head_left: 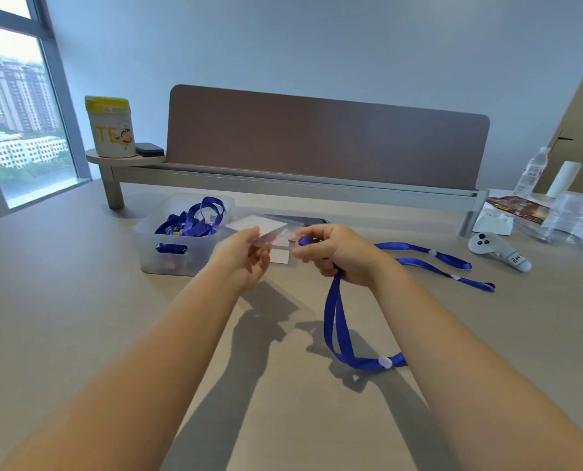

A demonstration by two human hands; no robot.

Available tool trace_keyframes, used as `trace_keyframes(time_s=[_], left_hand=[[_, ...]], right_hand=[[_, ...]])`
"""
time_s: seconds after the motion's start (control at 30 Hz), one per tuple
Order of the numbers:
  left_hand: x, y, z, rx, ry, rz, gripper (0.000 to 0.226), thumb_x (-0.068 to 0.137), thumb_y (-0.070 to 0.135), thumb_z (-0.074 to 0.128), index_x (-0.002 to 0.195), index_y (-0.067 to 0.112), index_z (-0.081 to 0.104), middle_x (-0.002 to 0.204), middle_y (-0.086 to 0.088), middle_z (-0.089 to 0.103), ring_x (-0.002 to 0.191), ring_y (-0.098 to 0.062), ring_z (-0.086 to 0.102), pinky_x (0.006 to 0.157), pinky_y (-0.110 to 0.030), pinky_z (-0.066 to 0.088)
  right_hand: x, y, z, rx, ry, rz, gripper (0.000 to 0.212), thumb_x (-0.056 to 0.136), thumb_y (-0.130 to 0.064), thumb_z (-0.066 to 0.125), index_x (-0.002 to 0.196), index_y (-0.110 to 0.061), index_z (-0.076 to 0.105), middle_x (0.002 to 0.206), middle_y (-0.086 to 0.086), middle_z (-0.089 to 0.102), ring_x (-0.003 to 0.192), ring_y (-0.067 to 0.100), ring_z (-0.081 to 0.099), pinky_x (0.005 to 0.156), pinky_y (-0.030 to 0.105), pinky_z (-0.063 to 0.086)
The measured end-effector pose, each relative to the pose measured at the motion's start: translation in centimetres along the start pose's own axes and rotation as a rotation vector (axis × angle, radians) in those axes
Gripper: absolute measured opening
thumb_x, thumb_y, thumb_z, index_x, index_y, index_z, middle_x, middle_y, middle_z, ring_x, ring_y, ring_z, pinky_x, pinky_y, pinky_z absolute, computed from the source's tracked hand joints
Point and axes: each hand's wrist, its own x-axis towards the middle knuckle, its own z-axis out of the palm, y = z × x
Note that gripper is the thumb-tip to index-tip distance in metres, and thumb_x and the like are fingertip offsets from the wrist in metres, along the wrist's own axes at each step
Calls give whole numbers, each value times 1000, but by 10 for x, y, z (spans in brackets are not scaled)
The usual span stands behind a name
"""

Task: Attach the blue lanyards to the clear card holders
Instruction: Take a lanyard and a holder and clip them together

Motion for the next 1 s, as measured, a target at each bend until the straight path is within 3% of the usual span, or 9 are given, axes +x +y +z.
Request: trace_keyframes(time_s=[0.17, 0.27, 0.33, 0.43, 0.57, 0.7, 0.8, 0.87, 1.0], left_hand=[[-4, 6, 16, 127, 107, 216, 8, 90, 13, 51, 95, 7, 52, 75, -6, 61, 61, -11, 58, 44, -14, 51], [-7, 6, 26, 161, 109, 276, 12, 90, 12, 52, 101, 9, 52, 85, -6, 64, 68, -12, 61, 64, -20, 54], [-8, 6, 30, 196, 118, 292, 13, 89, 13, 53, 102, 11, 51, 94, -7, 64, 71, -12, 61, 71, -24, 54], [-10, 5, 37, 202, 126, 310, 18, 90, 13, 52, 107, 9, 52, 100, -9, 64, 69, -12, 60, 72, -24, 54], [-12, 3, 46, 179, 124, 323, 8, 90, 12, 51, 98, 10, 51, 98, -9, 63, 67, -11, 59, 64, -21, 52], [-12, -2, 51, 137, 105, 303, 10, 90, 15, 51, 98, 10, 53, 80, -3, 65, 64, -9, 60, 55, -17, 52], [-14, -10, 51, 84, 83, 267, 9, 93, 20, 46, 95, 12, 51, 72, -1, 59, 62, -9, 58, 53, -15, 52], [-10, -17, 46, 33, 113, 250, 16, 95, 22, 42, 105, 13, 50, 74, -2, 57, 64, -9, 55, 58, -17, 50], [4, -32, 34, 17, 242, 183, 29, 95, 22, 40, 120, 11, 50, 72, 0, 50, 60, -7, 43, 57, -18, 43]], right_hand=[[3, 23, -8, -531, 390, 99, 40, 87, -7, 55, 126, -6, 43, 106, 10, 54, 88, 20, 54, 73, 31, 47], [0, 33, -19, -597, 615, 160, 23, 86, -26, 58, 97, -7, 50, 78, 4, 50, 73, 20, 50, 54, 28, 37], [-6, 33, -26, -708, 621, 277, 39, 85, -44, 56, 68, -10, 43, 61, 1, 43, 57, 17, 43, 46, 26, 28], [-15, 32, -30, -745, 558, 356, 53, 86, -56, 44, 58, -12, 42, 59, 3, 51, 54, 16, 44, 49, 25, 33], [-30, 29, -26, -55, 274, 404, 51, 96, -45, 31, 80, -5, 59, 70, 8, 62, 54, 14, 56, 50, 20, 46], [-27, 43, -22, 607, 174, 233, 41, 97, -23, 35, 136, -12, 36, 129, 16, 54, 93, 27, 62, 84, 38, 51], [-24, 50, -18, 978, 283, 90, 35, 93, -10, 33, 126, -7, 45, 148, 13, 36, 130, 35, 41, 103, 45, 35], [-23, 54, -23, 1143, 390, 47, 21, 92, -12, 33, 102, -8, 52, 144, 13, 40, 130, 34, 42, 99, 44, 34], [-25, 71, -45, 1331, 610, 13, 13, 89, -8, 36, 93, -5, 48, 96, 12, 60, 82, 23, 57, 74, 34, 46]])
